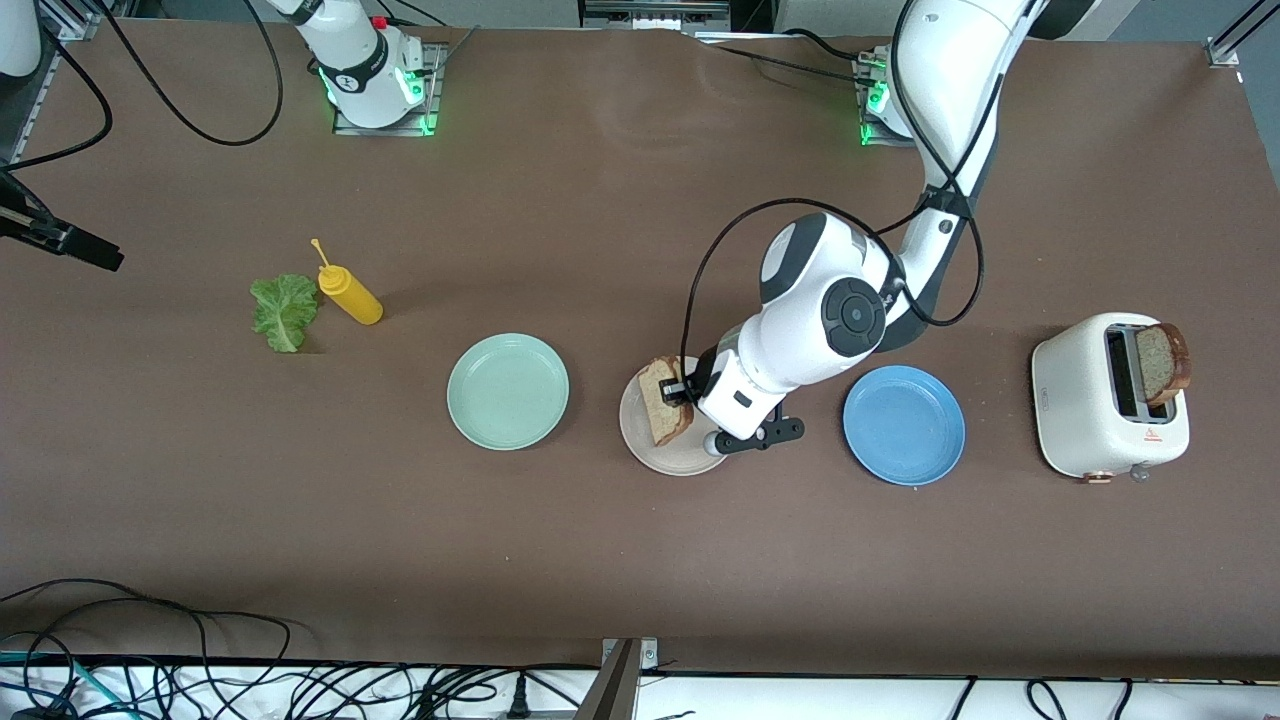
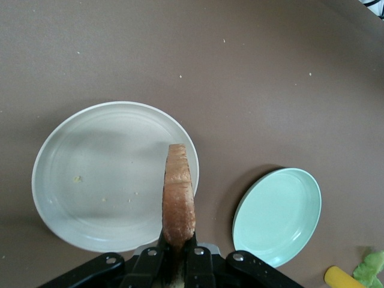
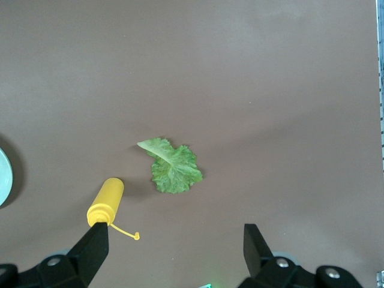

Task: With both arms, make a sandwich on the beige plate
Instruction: 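Lower the bread slice onto the beige plate and lay it flat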

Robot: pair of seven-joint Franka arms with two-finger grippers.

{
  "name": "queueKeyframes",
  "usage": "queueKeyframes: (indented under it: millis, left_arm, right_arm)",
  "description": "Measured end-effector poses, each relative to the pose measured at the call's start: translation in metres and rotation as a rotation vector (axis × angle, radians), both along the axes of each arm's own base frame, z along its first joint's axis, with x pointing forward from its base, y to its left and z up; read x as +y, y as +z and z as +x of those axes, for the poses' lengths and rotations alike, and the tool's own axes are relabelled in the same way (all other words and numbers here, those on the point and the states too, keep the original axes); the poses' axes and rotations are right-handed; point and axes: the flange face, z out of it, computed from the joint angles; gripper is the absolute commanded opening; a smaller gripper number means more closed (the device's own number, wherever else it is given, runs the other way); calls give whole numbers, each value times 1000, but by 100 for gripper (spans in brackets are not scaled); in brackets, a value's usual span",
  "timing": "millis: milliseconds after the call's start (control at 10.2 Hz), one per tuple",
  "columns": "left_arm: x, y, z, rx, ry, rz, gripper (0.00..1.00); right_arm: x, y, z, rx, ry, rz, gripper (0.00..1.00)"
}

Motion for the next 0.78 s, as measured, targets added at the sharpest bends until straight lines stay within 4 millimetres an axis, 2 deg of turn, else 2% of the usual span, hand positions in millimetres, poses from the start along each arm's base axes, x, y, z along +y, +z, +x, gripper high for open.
queueKeyframes:
  millis: [784]
  left_arm:
    - [3, -49, 13, -44, 85, -22, 0]
  right_arm:
    - [-6, 0, -1, -2, -18, 18, 100]
